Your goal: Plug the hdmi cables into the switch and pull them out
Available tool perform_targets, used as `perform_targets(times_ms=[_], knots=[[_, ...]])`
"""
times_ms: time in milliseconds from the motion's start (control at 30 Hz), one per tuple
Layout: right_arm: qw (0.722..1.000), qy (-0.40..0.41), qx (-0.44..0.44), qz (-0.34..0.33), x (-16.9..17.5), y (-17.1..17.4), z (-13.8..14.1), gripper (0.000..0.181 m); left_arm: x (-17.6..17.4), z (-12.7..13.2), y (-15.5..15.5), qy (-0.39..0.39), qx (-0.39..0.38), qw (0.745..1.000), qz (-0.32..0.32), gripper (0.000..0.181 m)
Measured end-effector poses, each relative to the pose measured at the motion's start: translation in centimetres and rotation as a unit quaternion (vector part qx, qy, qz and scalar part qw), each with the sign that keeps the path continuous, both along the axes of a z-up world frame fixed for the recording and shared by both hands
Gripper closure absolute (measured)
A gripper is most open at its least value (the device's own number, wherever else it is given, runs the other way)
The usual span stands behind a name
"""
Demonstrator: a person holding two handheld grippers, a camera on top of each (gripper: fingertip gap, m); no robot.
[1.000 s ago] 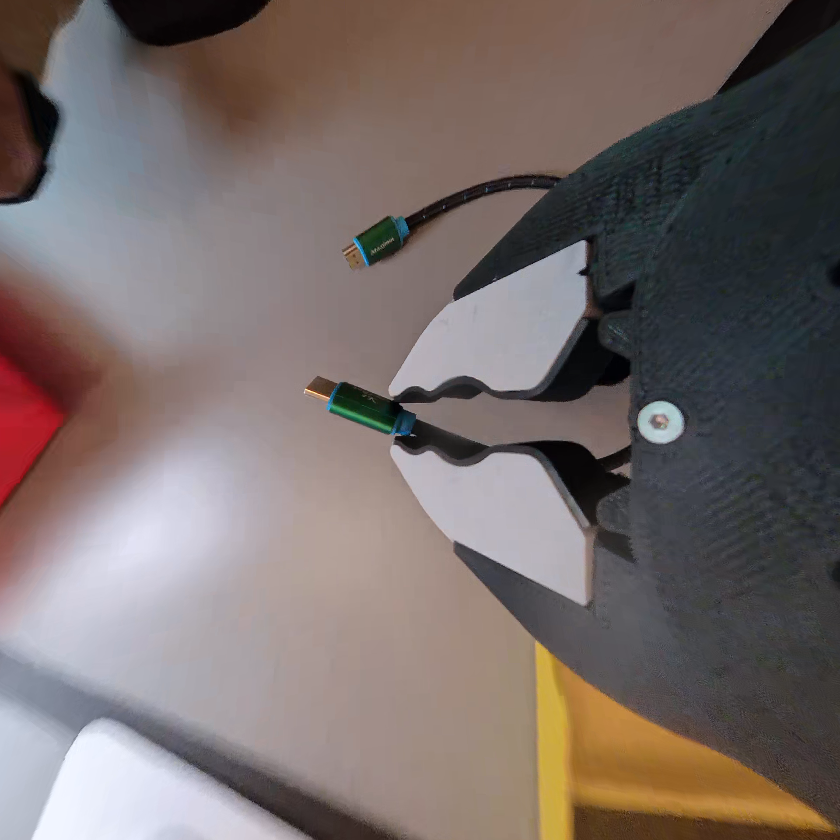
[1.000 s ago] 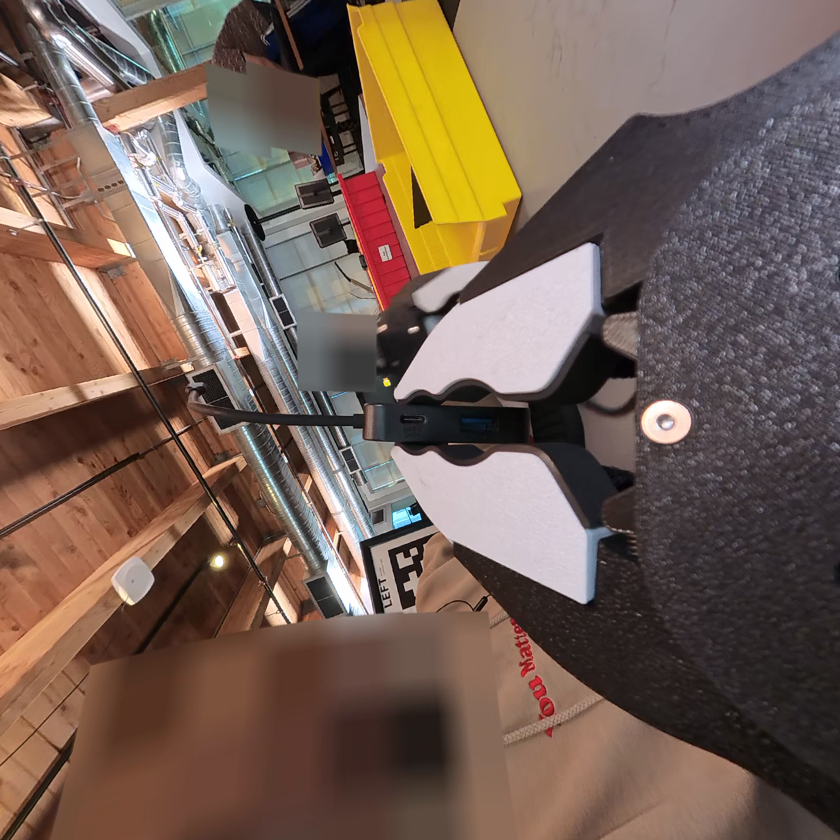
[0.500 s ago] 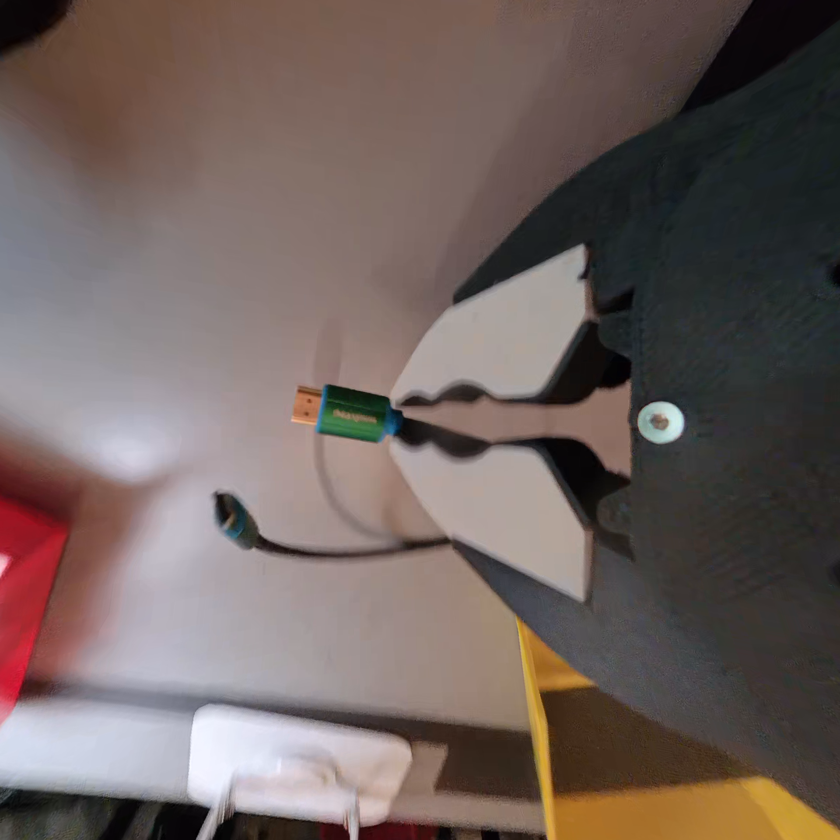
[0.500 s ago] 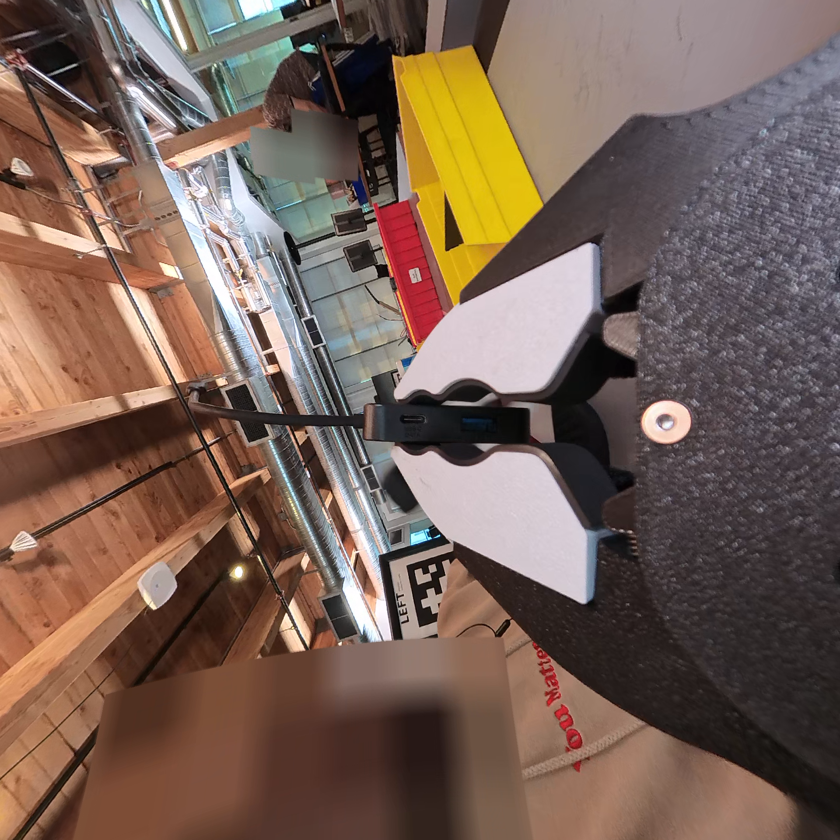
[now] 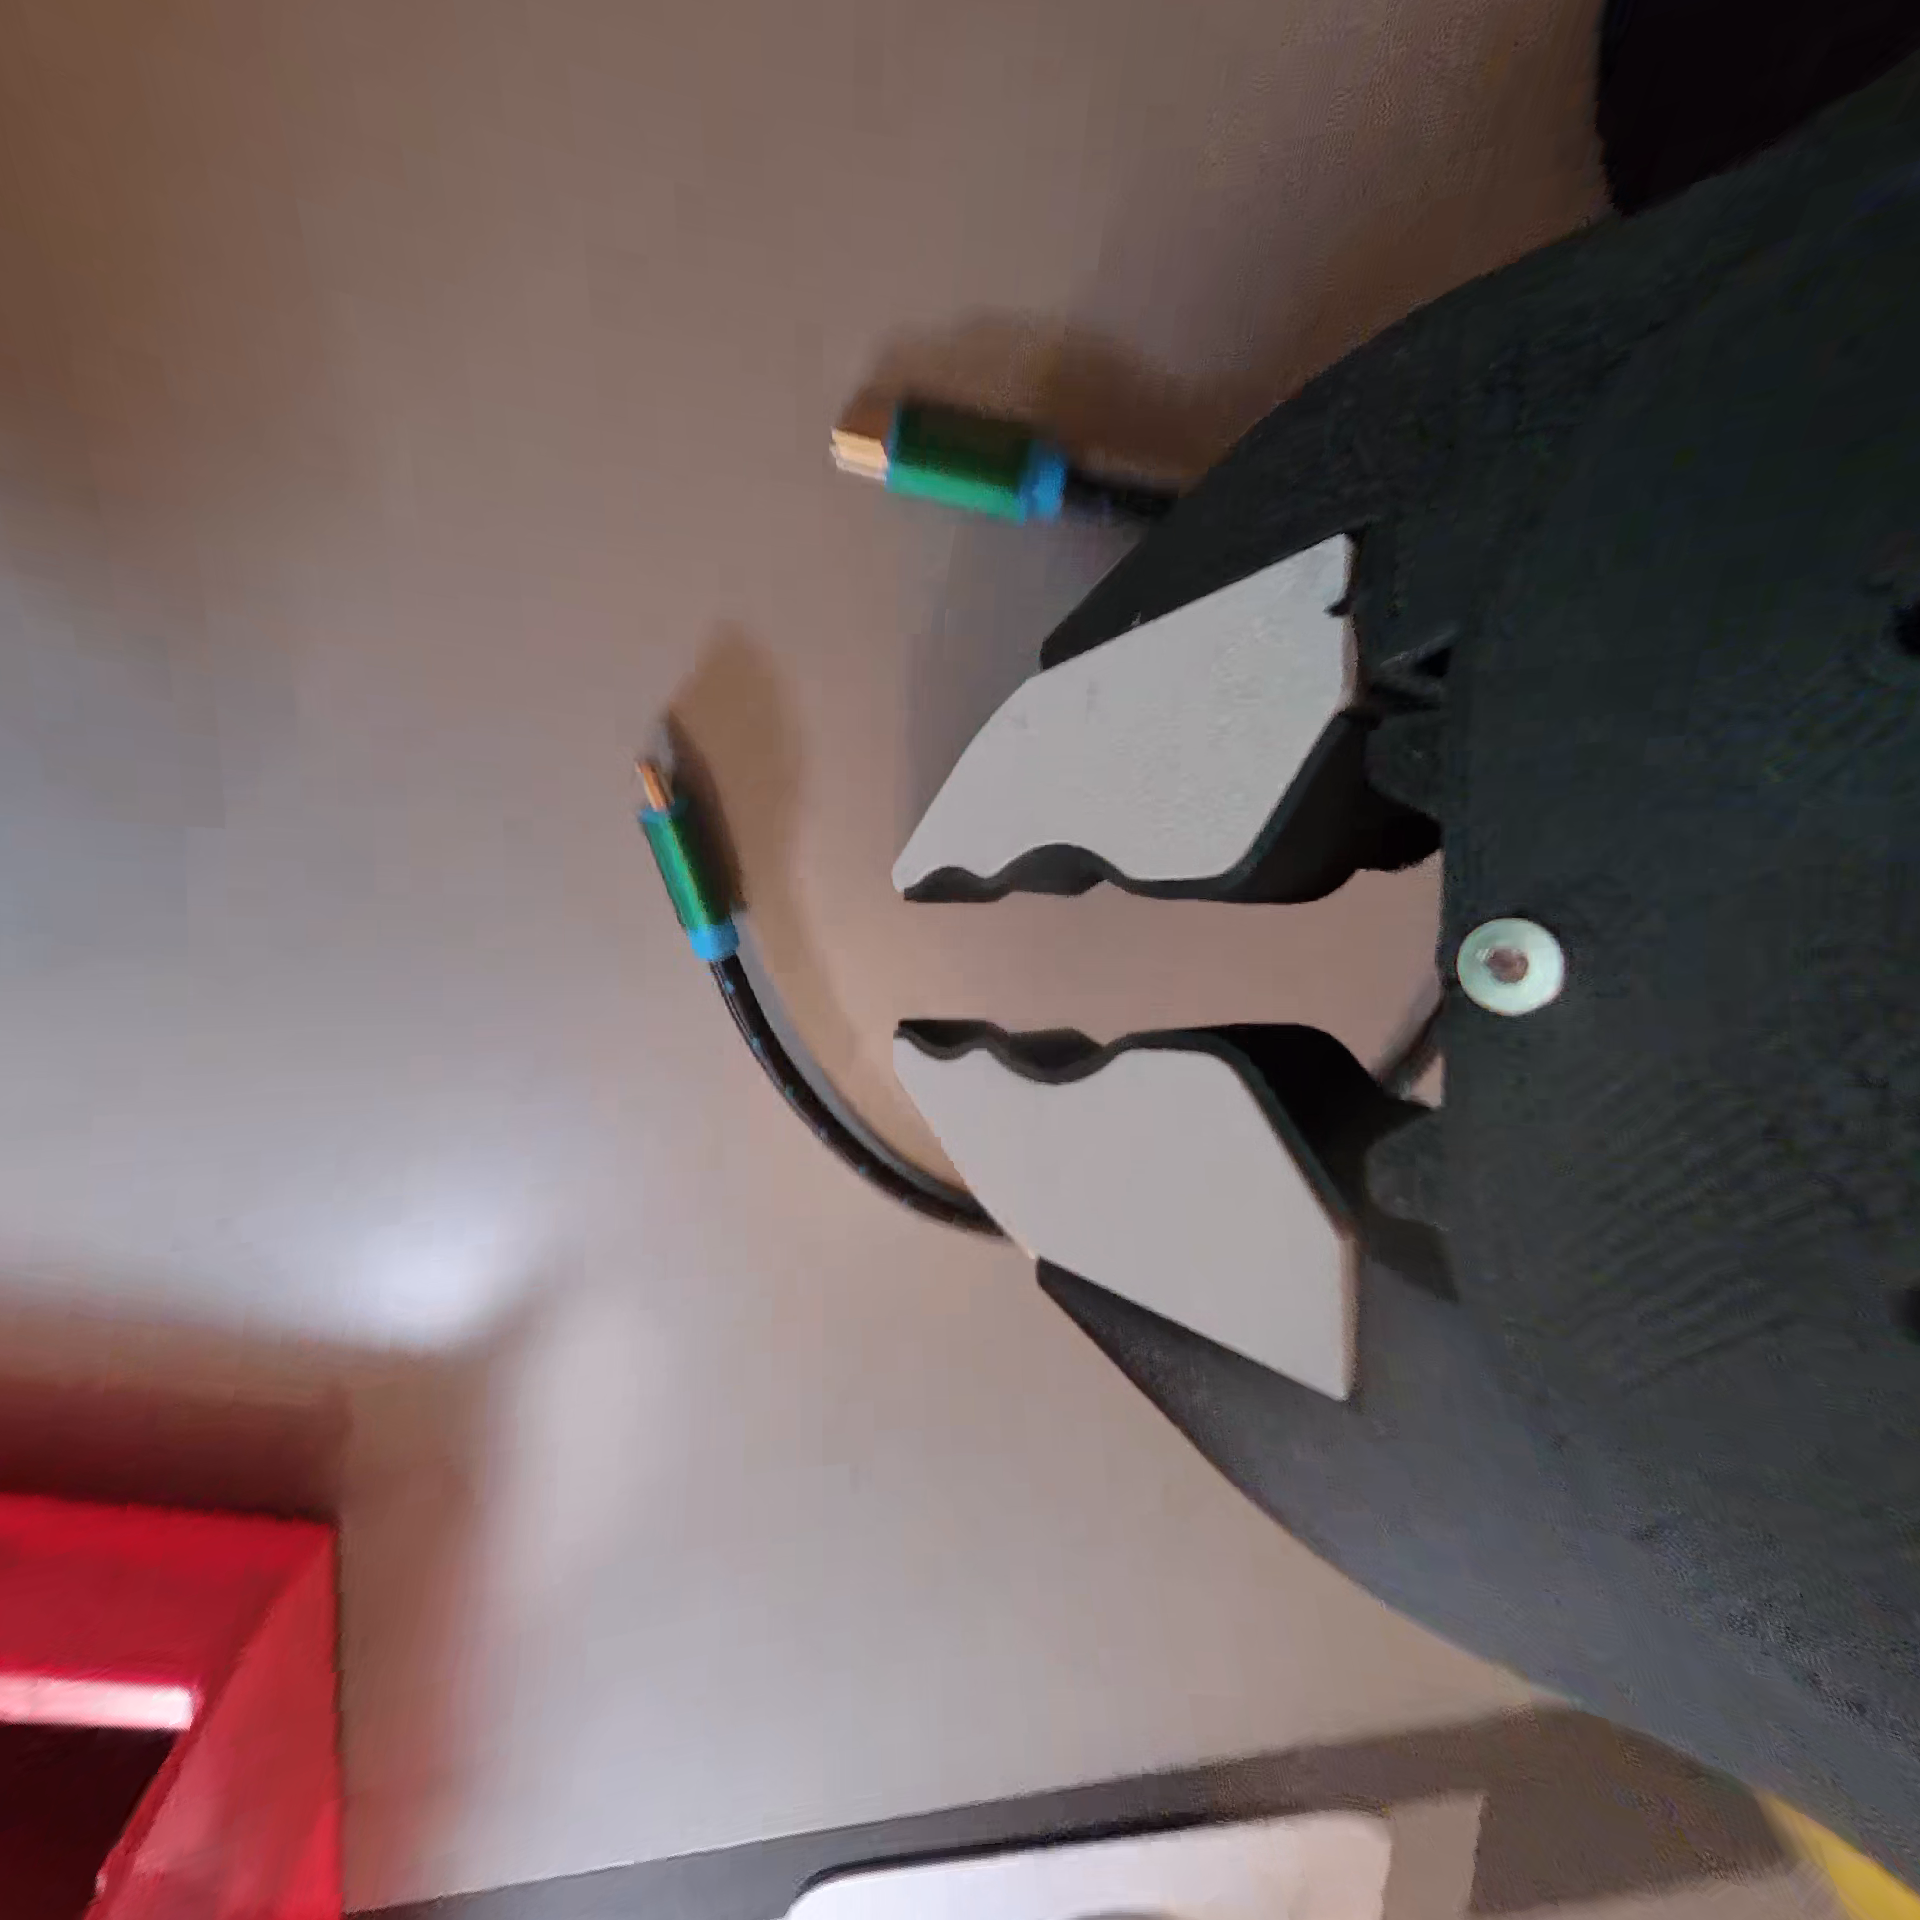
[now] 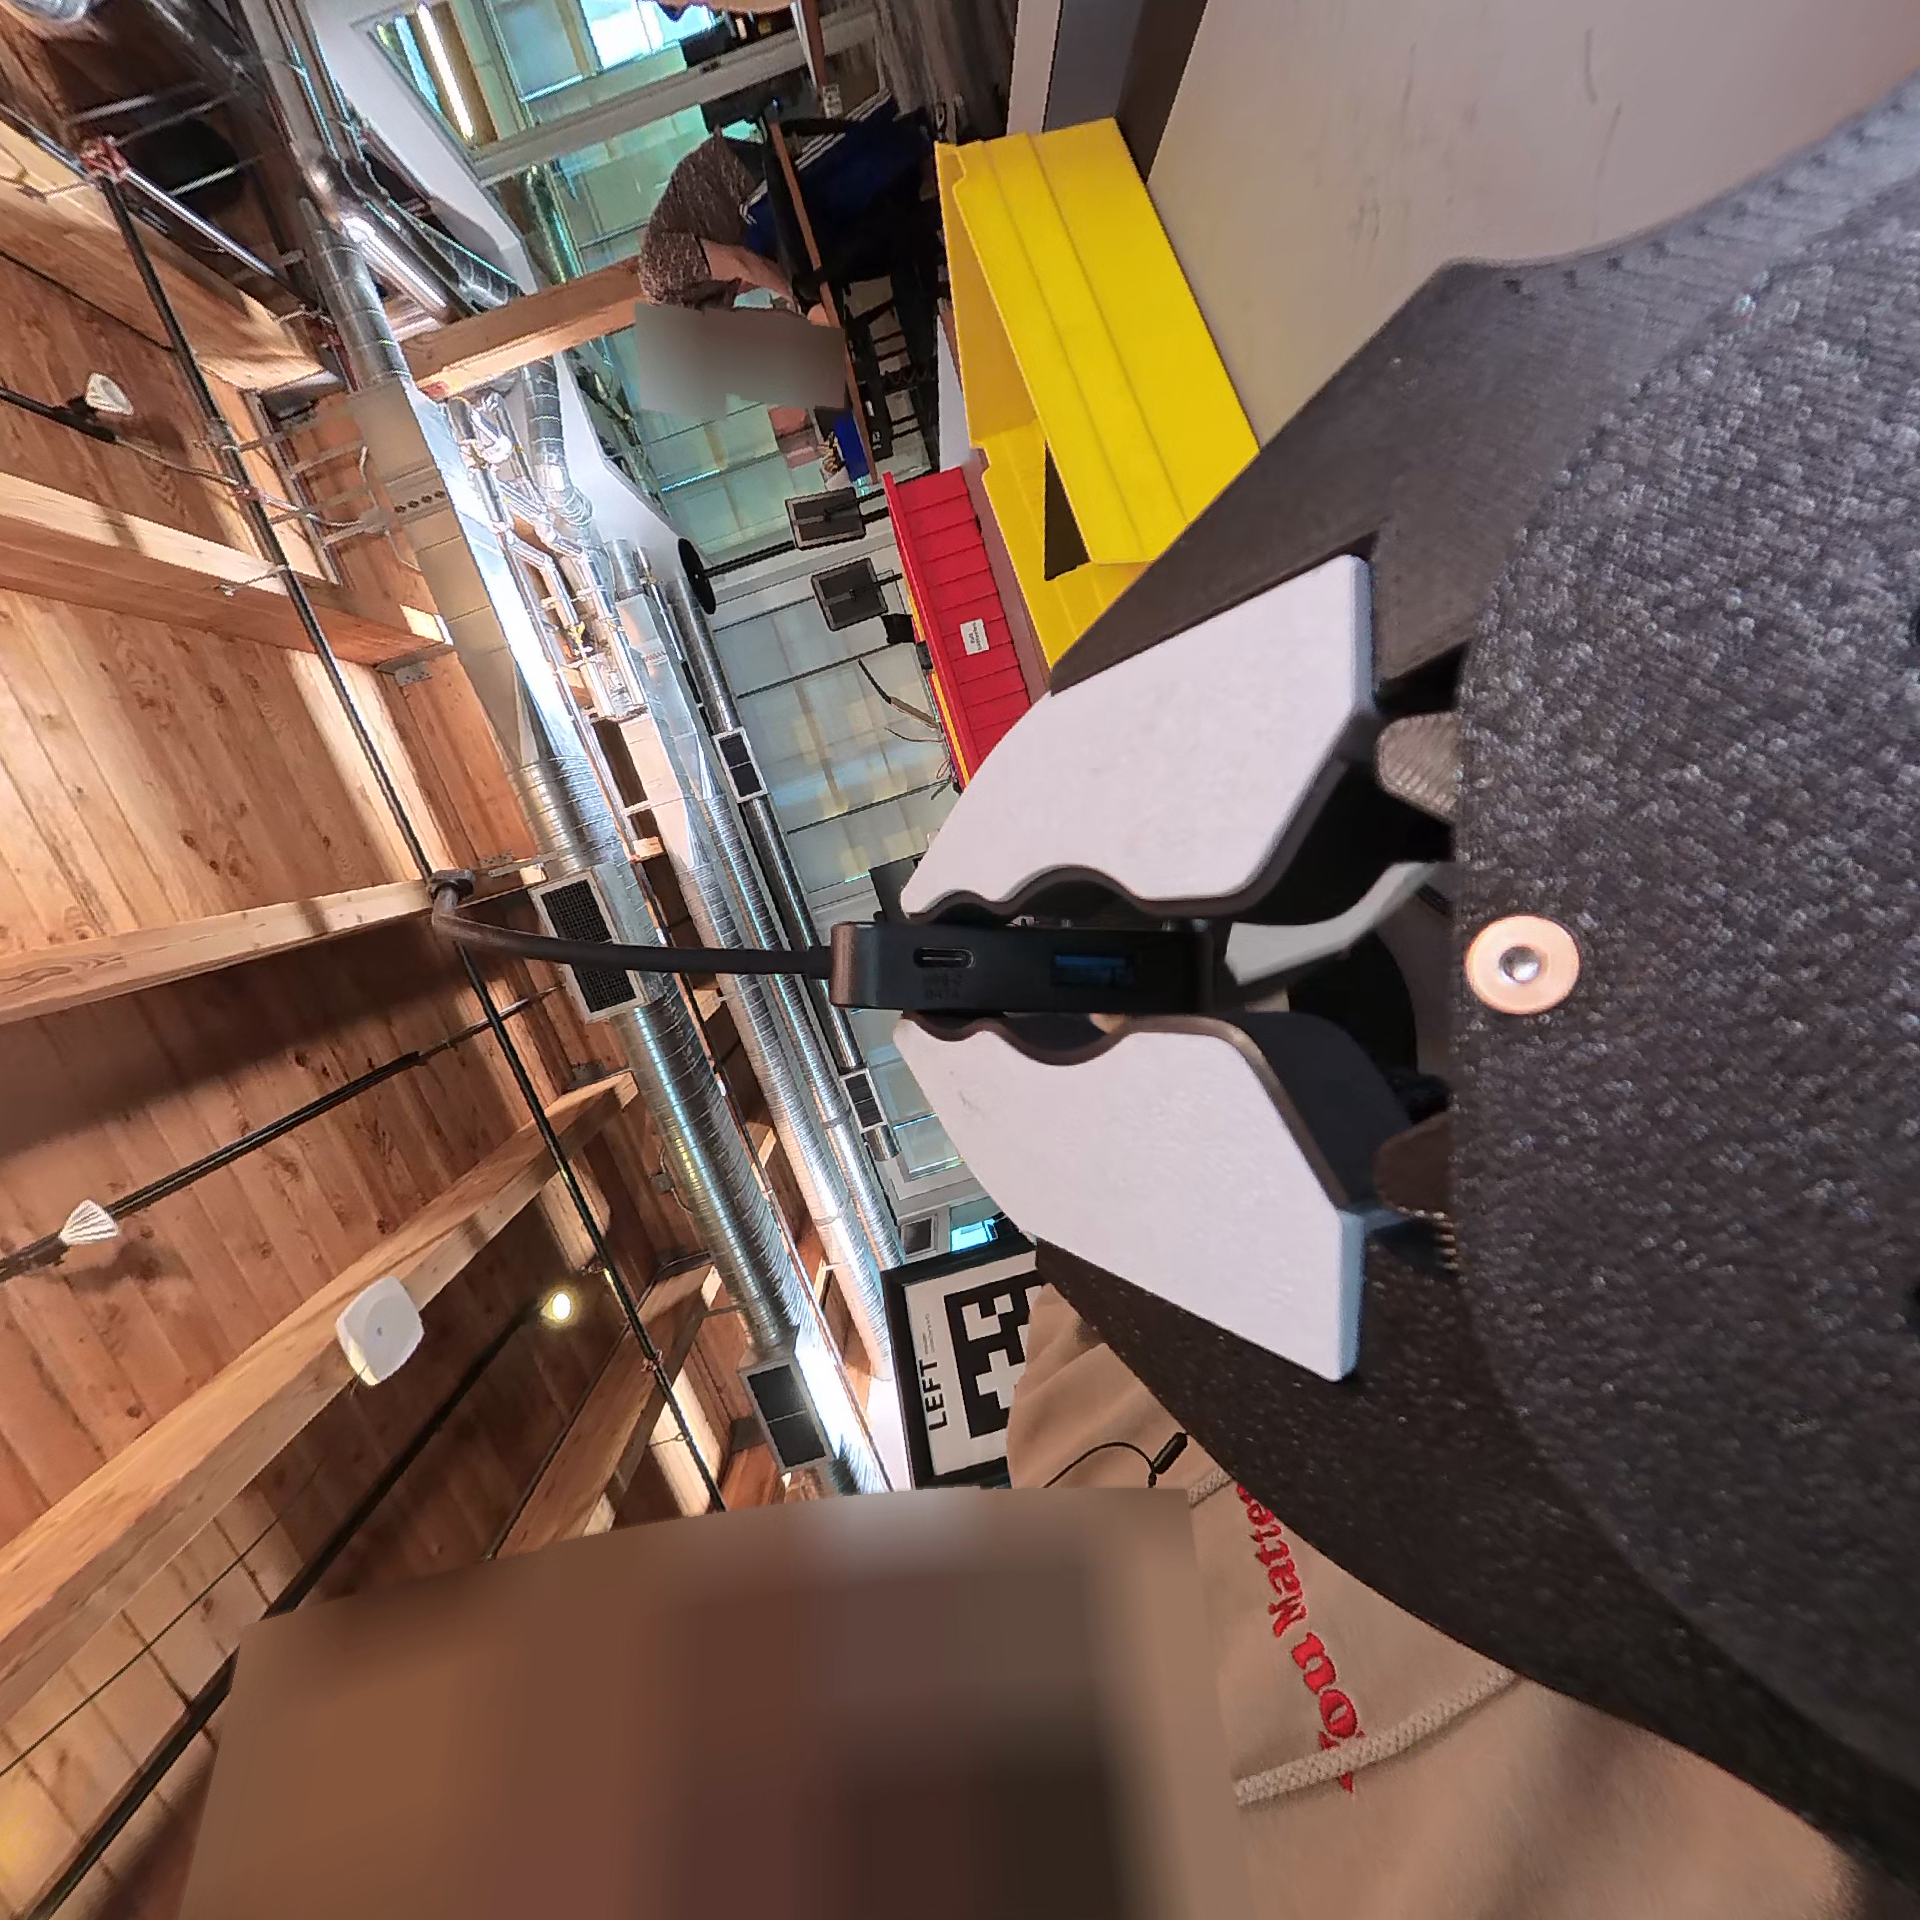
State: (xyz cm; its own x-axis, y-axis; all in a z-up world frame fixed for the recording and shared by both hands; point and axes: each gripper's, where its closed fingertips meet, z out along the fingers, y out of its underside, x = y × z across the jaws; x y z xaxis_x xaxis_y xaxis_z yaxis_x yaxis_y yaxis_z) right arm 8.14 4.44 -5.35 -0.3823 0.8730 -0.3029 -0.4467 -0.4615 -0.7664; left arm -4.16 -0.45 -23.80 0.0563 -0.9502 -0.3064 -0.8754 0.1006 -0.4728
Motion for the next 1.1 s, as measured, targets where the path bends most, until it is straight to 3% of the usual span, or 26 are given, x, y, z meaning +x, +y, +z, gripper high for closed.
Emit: perform_targets(times_ms=[33,167,333,467,600,700,767,867,1100], knots=[[1.0,-0.001,0.0,0.001,0.0,0.0,0.0,0.168,-0.2,-0.7,1.1,0.022,0.011,0.999,-0.024,0.155],[1.0,-0.002,0.002,0.002,0.1,0.0,-0.2,0.168,0.9,-2.4,3.3,0.055,-0.004,0.993,-0.106,0.143],[1.0,0.004,0.0,-0.005,1.0,0.5,-0.2,0.168,3.8,-3.3,1.8,0.077,-0.02,0.971,-0.224,0.135],[1.0,0.006,-0.012,-0.015,1.7,1.3,-0.5,0.168,4.8,-3.7,1.0,0.082,-0.032,0.965,-0.246,0.156],[1.0,0.002,-0.018,-0.014,1.6,1.6,-0.9,0.168,4.7,-3.9,2.9,0.055,-0.058,0.987,-0.136,0.163],[1.0,-0.011,-0.019,-0.012,0.9,1.4,-1.2,0.168,3.8,-3.5,3.3,-0.008,-0.136,0.99,-0.021,0.164],[0.999,-0.025,-0.027,-0.013,0.4,1.6,-1.6,0.168,3.5,-2.5,2.8,-0.087,-0.218,0.971,0.05,0.165],[0.997,-0.062,-0.04,-0.006,-0.9,1.7,-2.7,0.168,3.0,-0.5,1.7,-0.198,-0.317,0.92,0.117,0.167],[0.986,-0.158,-0.05,0.031,-5.6,0.3,-6.0,0.168,2.5,2.7,-1.9,-0.289,-0.381,0.866,0.147,0.168]])
